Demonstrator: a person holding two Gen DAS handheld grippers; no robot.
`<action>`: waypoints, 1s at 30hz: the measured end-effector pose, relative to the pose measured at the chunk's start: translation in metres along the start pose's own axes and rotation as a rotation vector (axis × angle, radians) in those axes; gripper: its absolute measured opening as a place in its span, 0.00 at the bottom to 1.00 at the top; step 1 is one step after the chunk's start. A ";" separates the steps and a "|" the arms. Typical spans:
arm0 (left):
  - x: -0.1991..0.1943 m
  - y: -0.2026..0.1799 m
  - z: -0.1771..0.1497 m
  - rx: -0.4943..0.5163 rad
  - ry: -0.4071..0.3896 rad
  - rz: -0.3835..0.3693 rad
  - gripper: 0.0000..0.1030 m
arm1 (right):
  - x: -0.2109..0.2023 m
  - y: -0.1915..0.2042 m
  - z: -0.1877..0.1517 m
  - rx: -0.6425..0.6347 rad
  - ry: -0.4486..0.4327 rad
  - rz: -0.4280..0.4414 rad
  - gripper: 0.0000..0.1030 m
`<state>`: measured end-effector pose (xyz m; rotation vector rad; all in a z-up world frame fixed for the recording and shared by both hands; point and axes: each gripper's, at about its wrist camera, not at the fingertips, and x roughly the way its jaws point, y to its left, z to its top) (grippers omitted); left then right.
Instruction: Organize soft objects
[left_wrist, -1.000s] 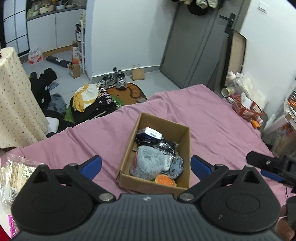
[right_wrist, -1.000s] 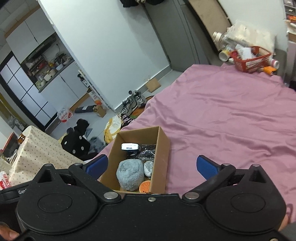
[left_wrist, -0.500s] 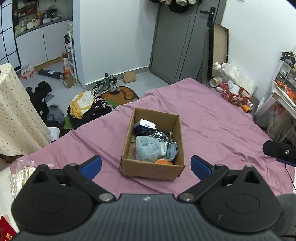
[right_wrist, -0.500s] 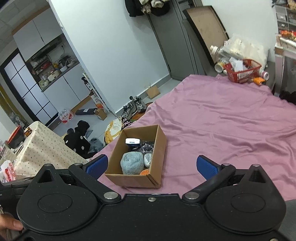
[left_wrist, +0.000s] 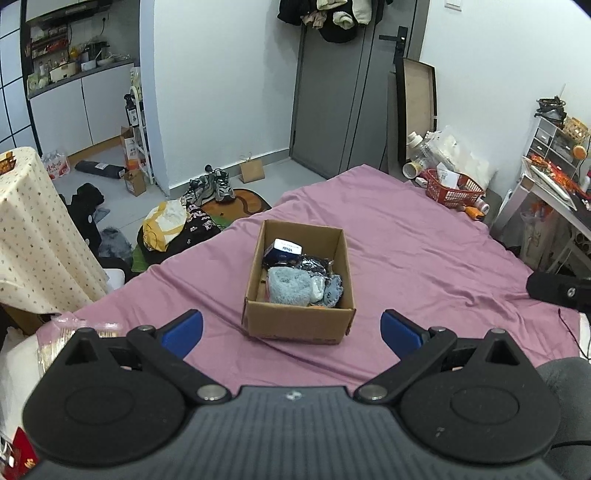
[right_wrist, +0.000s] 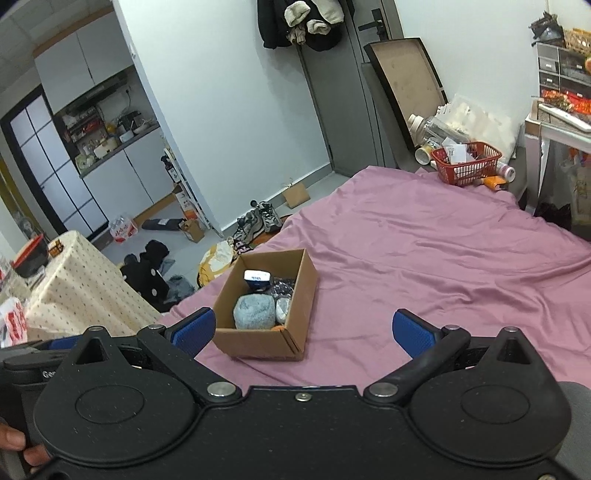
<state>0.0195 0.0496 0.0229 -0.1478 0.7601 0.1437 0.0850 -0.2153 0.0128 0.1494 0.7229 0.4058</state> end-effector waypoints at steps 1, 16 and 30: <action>-0.002 -0.001 -0.002 0.002 -0.002 0.000 0.99 | -0.003 0.002 -0.002 -0.007 0.000 -0.004 1.00; -0.039 0.001 -0.016 0.026 -0.039 -0.039 0.99 | -0.036 0.024 -0.017 -0.056 -0.030 -0.014 1.00; -0.052 0.008 -0.024 0.020 -0.039 -0.054 0.99 | -0.052 0.034 -0.020 -0.075 -0.043 -0.013 1.00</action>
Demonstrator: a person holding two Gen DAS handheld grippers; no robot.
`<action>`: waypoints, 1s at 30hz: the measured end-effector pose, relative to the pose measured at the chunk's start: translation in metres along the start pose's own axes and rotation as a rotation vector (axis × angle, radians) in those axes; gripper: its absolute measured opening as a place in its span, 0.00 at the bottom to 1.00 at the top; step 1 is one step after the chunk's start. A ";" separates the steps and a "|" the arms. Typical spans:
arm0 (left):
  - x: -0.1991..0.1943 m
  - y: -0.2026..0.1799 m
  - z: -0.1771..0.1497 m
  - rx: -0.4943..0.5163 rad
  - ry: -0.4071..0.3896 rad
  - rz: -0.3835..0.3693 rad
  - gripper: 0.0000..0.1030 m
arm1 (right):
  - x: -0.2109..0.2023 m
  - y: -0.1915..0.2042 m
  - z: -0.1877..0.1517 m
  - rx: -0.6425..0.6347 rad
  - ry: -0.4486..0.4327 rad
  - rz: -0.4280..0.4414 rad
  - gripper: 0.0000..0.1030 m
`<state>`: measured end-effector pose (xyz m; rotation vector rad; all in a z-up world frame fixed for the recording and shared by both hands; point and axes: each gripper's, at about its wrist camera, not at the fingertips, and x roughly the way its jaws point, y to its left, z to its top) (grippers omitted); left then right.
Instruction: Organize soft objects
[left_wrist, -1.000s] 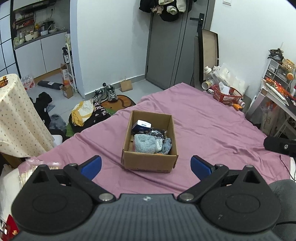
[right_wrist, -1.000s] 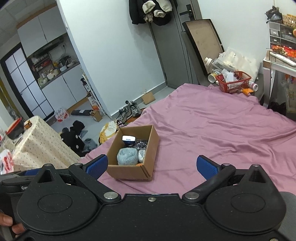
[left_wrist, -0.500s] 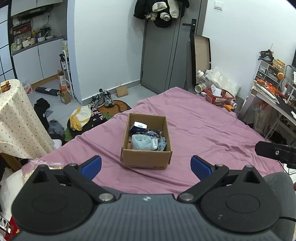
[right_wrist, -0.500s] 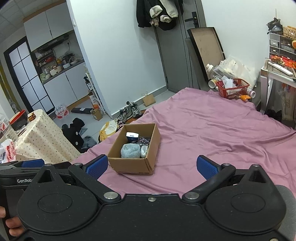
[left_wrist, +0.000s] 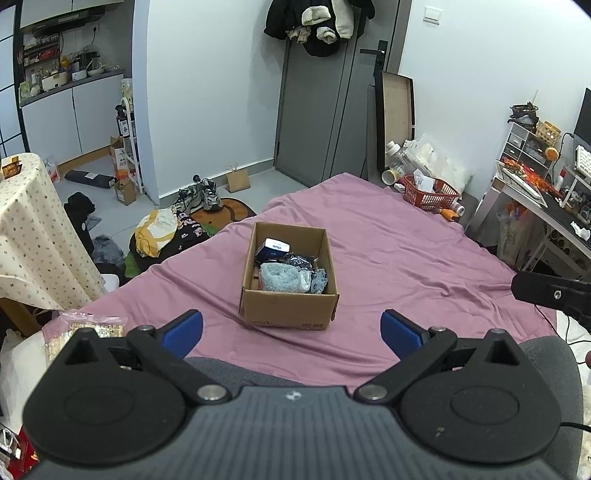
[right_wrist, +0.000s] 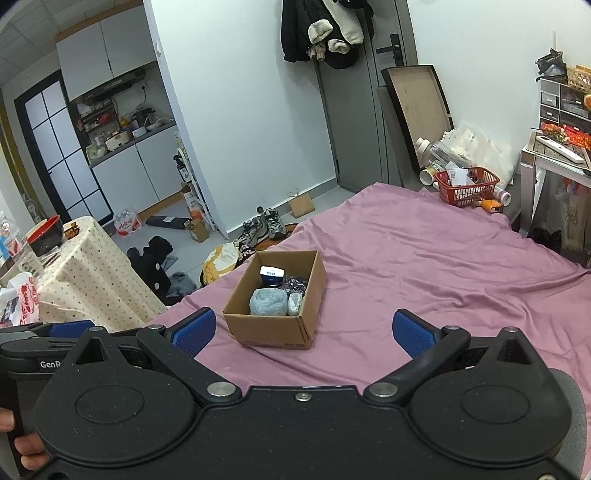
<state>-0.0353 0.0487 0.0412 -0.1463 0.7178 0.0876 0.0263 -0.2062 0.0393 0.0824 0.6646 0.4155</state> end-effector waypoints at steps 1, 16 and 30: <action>-0.001 0.000 0.000 0.000 -0.001 0.000 0.99 | -0.001 0.000 0.000 0.001 -0.001 0.000 1.00; -0.005 0.002 0.000 -0.005 -0.009 -0.002 0.99 | -0.003 0.001 0.000 0.000 0.000 0.000 1.00; -0.007 0.000 -0.003 0.006 -0.010 -0.015 0.99 | -0.003 0.002 -0.001 -0.004 -0.002 -0.006 1.00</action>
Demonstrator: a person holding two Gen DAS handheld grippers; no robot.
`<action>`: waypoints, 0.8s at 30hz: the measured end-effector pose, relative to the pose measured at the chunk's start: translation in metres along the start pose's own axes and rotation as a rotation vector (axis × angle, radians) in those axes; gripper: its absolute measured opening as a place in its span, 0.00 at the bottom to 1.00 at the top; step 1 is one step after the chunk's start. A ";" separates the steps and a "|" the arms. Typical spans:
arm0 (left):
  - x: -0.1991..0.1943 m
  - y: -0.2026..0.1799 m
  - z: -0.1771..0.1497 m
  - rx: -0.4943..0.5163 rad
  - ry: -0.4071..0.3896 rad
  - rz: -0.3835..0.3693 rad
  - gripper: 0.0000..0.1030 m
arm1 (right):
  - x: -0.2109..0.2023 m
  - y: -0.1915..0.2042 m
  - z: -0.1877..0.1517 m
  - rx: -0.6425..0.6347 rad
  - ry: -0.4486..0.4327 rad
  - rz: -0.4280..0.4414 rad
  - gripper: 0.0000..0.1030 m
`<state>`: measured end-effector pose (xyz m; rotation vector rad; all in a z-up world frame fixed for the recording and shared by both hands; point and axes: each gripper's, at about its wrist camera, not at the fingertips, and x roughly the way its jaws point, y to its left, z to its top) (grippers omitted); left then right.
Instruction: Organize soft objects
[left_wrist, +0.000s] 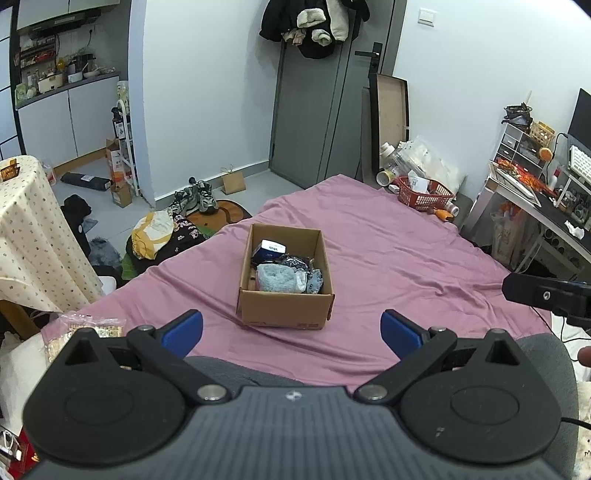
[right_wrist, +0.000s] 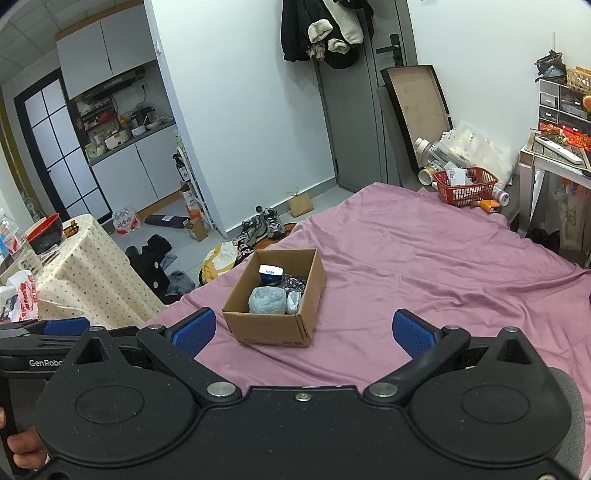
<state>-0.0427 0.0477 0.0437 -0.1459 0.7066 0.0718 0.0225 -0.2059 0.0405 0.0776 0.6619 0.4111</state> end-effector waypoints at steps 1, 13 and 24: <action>0.000 0.000 0.000 0.003 -0.001 -0.001 0.99 | 0.001 -0.001 -0.001 -0.002 0.000 0.000 1.00; -0.001 -0.002 -0.001 0.011 0.000 -0.004 0.99 | 0.001 -0.003 0.000 0.000 0.002 0.002 1.00; -0.001 -0.002 -0.001 0.011 0.003 -0.003 0.99 | 0.001 -0.003 0.000 -0.001 0.003 -0.003 1.00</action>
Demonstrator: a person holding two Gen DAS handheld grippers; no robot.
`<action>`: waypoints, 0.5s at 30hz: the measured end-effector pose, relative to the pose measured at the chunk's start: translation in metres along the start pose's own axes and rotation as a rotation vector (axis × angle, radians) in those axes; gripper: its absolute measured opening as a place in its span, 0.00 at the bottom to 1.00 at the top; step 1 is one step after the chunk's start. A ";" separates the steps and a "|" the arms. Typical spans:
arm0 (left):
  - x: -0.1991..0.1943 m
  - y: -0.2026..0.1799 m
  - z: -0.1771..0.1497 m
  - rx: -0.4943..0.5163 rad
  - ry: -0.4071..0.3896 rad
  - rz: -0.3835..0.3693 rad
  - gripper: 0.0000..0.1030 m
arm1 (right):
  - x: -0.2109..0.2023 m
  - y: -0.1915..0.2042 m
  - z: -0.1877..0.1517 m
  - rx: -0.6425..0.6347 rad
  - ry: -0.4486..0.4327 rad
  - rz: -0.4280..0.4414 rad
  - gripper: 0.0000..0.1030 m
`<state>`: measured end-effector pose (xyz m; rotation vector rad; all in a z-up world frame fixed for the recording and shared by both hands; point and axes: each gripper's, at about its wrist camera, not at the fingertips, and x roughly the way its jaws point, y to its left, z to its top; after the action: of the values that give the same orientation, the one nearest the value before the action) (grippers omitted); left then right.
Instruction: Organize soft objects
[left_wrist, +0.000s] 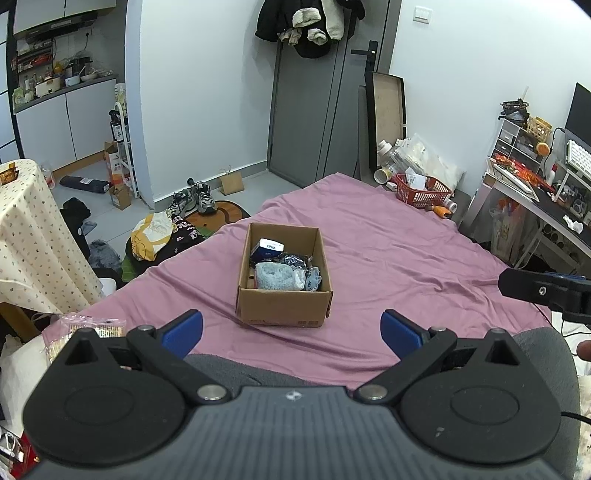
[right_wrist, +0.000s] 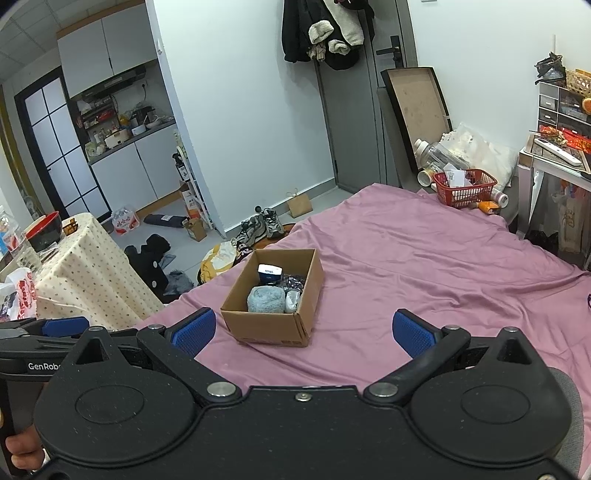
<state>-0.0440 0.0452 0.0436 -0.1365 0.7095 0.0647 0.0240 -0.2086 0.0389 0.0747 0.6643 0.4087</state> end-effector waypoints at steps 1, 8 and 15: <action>0.000 0.000 -0.001 0.000 0.002 0.000 0.99 | 0.000 0.001 0.000 -0.001 0.001 0.000 1.00; 0.000 0.002 -0.009 0.005 0.010 0.001 0.99 | 0.000 0.001 0.000 0.001 0.002 -0.001 1.00; 0.000 0.000 -0.008 0.009 0.007 0.001 0.99 | -0.001 0.001 0.000 -0.001 0.002 0.001 1.00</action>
<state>-0.0492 0.0444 0.0369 -0.1280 0.7171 0.0618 0.0229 -0.2076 0.0394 0.0738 0.6666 0.4101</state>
